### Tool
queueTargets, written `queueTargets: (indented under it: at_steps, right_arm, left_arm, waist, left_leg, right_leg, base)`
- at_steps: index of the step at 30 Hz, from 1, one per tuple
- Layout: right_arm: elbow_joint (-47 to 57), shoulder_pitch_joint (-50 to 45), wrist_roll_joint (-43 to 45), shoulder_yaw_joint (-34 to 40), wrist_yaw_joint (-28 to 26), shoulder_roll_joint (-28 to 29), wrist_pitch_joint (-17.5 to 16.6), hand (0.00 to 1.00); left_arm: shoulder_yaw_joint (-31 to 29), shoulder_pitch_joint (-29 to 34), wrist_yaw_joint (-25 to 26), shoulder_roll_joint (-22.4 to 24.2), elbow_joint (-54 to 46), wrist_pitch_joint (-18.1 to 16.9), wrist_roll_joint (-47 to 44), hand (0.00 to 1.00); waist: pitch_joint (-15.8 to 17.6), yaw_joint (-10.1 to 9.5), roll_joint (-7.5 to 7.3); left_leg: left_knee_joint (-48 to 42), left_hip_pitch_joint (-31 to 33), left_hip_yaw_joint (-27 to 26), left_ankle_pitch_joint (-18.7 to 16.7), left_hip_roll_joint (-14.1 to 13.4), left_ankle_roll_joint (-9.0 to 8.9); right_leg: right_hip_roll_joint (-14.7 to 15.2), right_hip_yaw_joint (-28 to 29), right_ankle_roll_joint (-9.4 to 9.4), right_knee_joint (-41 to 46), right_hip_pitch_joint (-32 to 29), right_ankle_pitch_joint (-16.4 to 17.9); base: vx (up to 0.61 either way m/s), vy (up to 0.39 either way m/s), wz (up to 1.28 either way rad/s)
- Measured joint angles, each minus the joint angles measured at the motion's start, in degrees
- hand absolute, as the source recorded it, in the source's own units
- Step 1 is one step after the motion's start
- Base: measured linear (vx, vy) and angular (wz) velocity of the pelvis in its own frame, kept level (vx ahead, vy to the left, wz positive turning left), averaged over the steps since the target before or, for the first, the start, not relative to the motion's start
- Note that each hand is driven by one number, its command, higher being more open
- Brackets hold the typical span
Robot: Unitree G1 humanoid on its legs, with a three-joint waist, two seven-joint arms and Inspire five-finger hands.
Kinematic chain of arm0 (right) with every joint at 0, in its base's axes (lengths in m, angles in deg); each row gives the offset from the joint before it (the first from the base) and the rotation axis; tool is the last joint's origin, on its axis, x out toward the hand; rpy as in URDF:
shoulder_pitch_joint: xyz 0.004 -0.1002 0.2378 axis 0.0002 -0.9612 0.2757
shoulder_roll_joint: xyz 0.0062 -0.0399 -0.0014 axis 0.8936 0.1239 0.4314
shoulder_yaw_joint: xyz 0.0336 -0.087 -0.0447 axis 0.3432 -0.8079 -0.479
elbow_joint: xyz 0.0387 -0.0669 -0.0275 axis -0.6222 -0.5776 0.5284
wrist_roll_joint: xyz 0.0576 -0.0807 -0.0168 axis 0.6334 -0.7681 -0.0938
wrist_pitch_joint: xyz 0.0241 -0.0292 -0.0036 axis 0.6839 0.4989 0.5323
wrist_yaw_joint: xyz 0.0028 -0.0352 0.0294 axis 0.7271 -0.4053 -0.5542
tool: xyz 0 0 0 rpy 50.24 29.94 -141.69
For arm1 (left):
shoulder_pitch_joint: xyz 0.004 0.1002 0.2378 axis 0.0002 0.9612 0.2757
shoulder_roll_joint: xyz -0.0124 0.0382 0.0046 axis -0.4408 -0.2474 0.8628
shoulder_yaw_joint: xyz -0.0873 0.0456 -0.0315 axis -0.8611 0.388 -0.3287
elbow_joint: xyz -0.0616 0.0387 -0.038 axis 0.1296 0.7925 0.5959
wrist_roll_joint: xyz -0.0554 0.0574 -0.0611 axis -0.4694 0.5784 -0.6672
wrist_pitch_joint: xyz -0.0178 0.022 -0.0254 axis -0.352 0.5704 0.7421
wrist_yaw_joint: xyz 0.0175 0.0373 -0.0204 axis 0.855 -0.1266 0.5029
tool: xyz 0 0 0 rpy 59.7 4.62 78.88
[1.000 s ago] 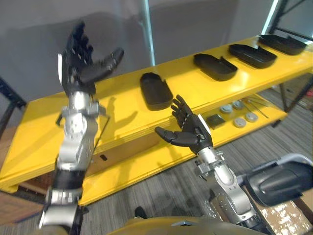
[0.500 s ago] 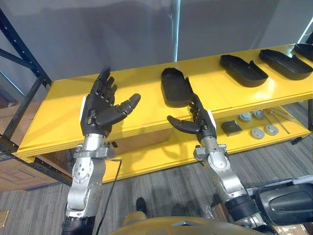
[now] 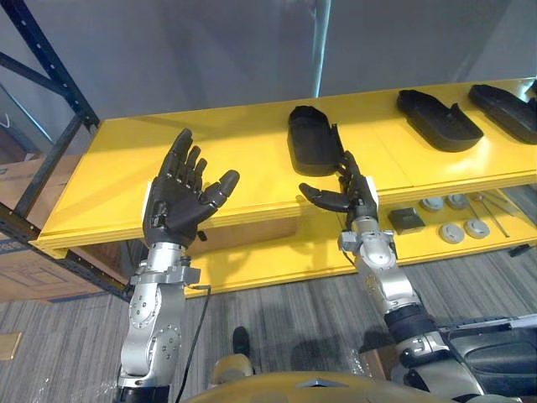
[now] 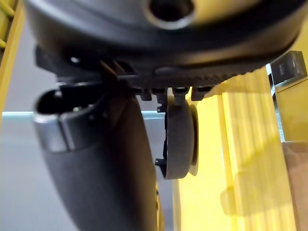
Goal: Walk over and take three plastic housings, then place them on the shelf
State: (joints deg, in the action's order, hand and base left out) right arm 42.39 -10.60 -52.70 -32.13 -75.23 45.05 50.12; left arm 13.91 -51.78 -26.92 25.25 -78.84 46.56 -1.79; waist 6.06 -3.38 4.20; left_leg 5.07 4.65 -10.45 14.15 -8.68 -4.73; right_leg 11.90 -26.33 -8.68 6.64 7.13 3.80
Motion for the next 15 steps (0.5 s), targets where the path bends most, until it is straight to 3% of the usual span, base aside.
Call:
queueTargets:
  at_steps: [15]
  right_arm:
    - [-3.3,5.5,-0.2,2.6,3.5,0.0,0.0,1.0]
  left_arm:
    - [0.0,2.3,0.0,0.7,0.4,0.0,-2.4,1.0]
  waist:
    - [1.7,-1.06,0.81]
  left_leg:
    - [0.0,0.0,0.1,0.1,0.0,0.0]
  right_leg:
    - [0.0,0.0,0.02,0.2,0.0,0.0]
  base:
    - [0.0,-0.002,0.0]
